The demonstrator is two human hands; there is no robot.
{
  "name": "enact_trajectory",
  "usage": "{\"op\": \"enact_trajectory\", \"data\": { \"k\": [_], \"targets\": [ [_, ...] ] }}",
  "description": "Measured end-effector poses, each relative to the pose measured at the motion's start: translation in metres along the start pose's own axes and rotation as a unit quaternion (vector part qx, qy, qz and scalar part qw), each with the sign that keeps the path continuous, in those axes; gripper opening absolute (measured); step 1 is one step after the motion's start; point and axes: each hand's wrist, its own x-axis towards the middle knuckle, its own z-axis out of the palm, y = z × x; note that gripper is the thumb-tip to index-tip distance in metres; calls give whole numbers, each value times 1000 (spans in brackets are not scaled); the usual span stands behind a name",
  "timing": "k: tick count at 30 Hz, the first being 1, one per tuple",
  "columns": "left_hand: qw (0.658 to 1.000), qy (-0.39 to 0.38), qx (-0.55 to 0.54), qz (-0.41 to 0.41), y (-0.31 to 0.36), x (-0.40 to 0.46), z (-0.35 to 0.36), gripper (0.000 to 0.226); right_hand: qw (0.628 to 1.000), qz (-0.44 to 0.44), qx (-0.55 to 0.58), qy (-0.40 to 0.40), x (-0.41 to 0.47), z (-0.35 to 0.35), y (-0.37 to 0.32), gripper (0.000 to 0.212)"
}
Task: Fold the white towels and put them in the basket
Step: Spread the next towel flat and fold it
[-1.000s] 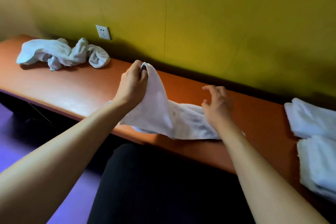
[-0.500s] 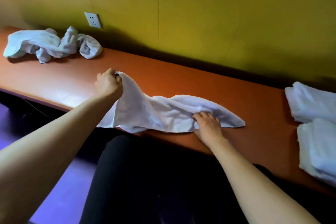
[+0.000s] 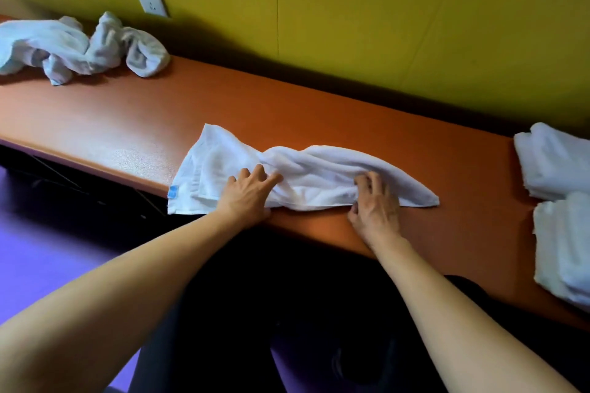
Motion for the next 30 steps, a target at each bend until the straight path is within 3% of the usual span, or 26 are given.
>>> {"op": "enact_trajectory", "data": {
  "k": [4,9,12,15,20,23,25,30],
  "targets": [
    [996,57,-61,-4,-10,0,6,43,994,108,19,-17,3,4,19,58],
    [977,115,-177,-4,-17,1,0,43,996,86,-33,21,12,9,32,35],
    [966,135,-217,27,-21,3,-7,23,994,83,-49,41,21,7,41,26],
    [965,134,-220,43,-26,4,-16,20,991,81,2,105,27,-4,49,21],
    [965,135,-210,74,-38,7,-49,42,968,28,150,199,24,-46,55,12],
    [971,172,-159,45,-48,6,-78,23,980,-5,110,166,23,-77,67,16],
    [971,203,-128,19,-56,0,-96,23,985,-4,80,150,20,-97,77,21],
    [949,287,-91,-91,-71,-34,-138,17,974,70,41,211,-6,-147,104,23]
  ]
}}
